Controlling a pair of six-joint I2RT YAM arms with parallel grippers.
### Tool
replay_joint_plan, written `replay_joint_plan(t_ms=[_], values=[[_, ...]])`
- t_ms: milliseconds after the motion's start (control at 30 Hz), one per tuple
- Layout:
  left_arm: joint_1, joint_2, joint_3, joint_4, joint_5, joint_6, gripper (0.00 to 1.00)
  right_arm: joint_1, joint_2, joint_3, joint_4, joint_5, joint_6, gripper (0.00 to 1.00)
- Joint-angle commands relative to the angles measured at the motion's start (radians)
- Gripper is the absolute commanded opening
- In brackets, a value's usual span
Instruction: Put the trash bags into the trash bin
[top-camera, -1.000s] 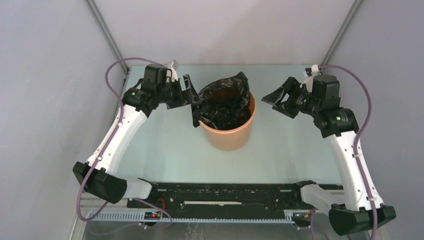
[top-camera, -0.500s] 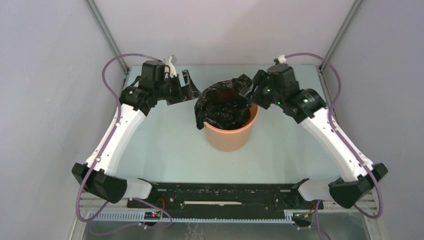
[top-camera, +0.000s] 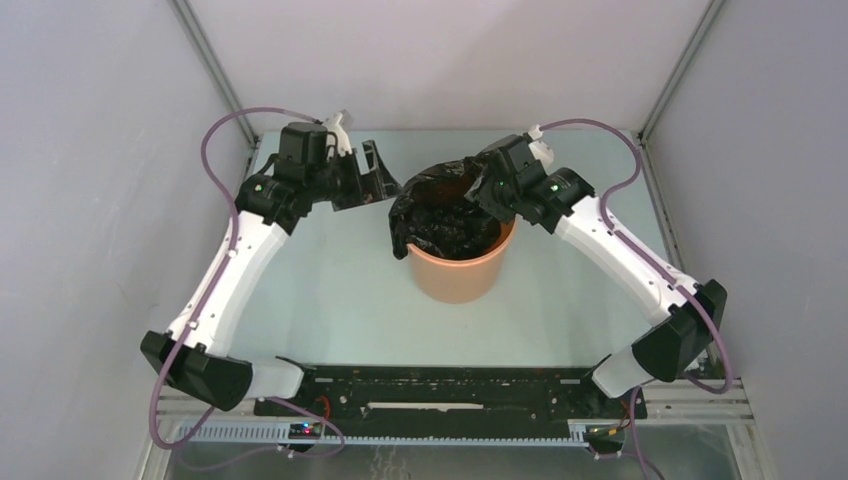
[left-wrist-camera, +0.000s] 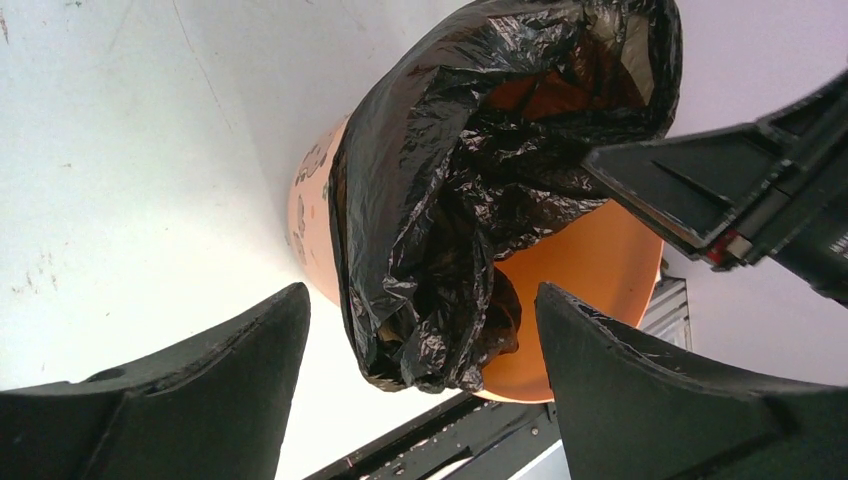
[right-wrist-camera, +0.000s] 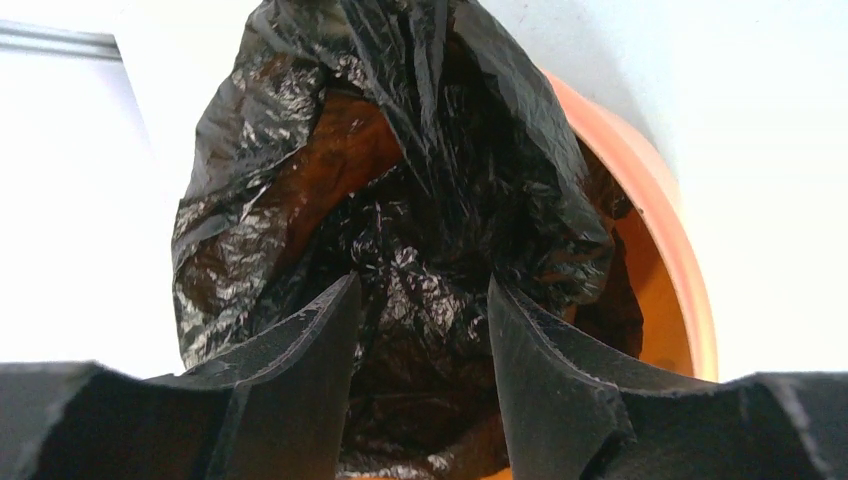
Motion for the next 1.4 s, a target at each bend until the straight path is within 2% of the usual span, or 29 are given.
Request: replay_joint_plan(t_ms=[0,267,467,500,667,700,867,1033,1100,1233,1367], values=[[0.003,-0.059,-0.025,0.010,0.027,0.026,0.88,0.000,0.024,0.042,0.026,0.096,0.086,0.58],[0.003,-0.092,-0.049,0.009,0.032,0.035,0.90,0.000,0.108,0.098,-0.031,0.188,0.177,0.59],[0.003,-0.116,-0.055,0.002,0.028,0.037,0.91,-0.001,0.170,0.158,-0.072,0.241,0.207,0.50],[0.003,-0.118,-0.054,0.000,0.027,0.037,0.91,-0.003,0.175,0.164,-0.070,0.229,0.209,0.45],[0.003,-0.132,-0.057,-0.007,0.029,0.038,0.91,-0.015,0.152,0.215,-0.087,0.113,0.169,0.04],[0.003,-0.135,-0.060,-0.008,0.030,0.038,0.91,-0.025,0.131,0.216,-0.106,0.080,0.164,0.00],[0.002,-0.136,-0.070,-0.006,0.062,0.021,0.91,-0.115,-0.028,0.100,-0.060,-0.178,0.083,0.00],[-0.017,-0.156,-0.091,0.017,0.108,-0.012,0.89,-0.309,-0.217,-0.180,0.136,-0.651,-0.008,0.00],[-0.032,-0.167,-0.100,0.031,0.119,-0.025,0.87,-0.392,-0.265,-0.245,0.204,-0.819,-0.064,0.00],[-0.069,-0.194,-0.111,0.064,0.129,-0.041,0.82,-0.514,-0.256,-0.252,0.153,-1.033,-0.185,0.00],[-0.120,-0.211,-0.109,0.082,0.143,-0.034,0.79,-0.566,-0.206,-0.259,0.157,-1.182,-0.240,0.00]])
